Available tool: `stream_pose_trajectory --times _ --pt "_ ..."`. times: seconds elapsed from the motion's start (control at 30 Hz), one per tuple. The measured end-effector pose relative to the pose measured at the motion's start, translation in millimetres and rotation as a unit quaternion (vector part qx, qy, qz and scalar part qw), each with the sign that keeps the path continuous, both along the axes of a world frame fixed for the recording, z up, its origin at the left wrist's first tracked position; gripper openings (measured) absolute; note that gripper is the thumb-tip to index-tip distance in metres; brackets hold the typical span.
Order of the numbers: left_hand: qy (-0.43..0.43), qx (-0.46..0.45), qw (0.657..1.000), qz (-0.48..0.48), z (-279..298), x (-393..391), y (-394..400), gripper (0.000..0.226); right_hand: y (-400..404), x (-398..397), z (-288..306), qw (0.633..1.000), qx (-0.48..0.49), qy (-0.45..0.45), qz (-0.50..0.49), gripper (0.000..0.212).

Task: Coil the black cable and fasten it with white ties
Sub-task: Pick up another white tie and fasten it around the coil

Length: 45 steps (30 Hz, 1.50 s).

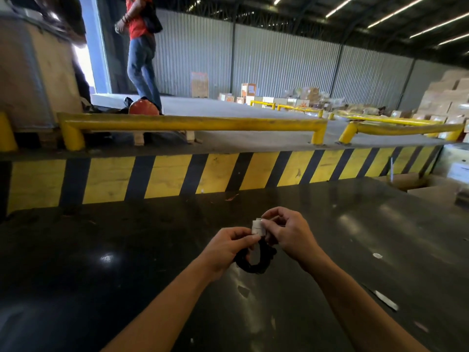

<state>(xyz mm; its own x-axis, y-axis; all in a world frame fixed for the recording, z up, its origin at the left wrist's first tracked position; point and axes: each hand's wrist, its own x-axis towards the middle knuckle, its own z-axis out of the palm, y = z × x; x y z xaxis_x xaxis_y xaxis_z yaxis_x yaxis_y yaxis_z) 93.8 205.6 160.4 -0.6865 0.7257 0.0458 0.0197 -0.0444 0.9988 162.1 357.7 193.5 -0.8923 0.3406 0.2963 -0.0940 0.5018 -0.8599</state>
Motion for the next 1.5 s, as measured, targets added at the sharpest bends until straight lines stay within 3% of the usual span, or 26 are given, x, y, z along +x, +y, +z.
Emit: stream_pose_trajectory --times 0.13,0.33,0.67,0.83,1.1,1.5 --pt "0.028 -0.012 1.0 0.002 10 0 8 0.016 6 -2 6 1.0 0.003 0.024 -0.015 0.007" --pt "-0.003 0.01 1.0 -0.004 18 -3 11 0.022 12 1 13 0.999 -0.049 0.018 0.003 0.01" --pt "-0.005 0.029 0.999 0.015 27 -8 10 0.03 -3 -1 19 0.996 0.069 0.059 0.006 0.008" --pt "0.057 0.02 0.998 0.022 31 -7 10 0.028 -3 -2 23 0.988 0.128 0.081 -0.003 0.012" --pt "0.095 0.05 0.993 0.041 39 -7 12 0.025 3 3 30 0.985 0.119 0.084 0.087 0.02" --pt "0.156 0.043 0.986 0.05 47 3 15 0.022 -2 11 31 0.982 0.14 0.124 0.039 0.014"
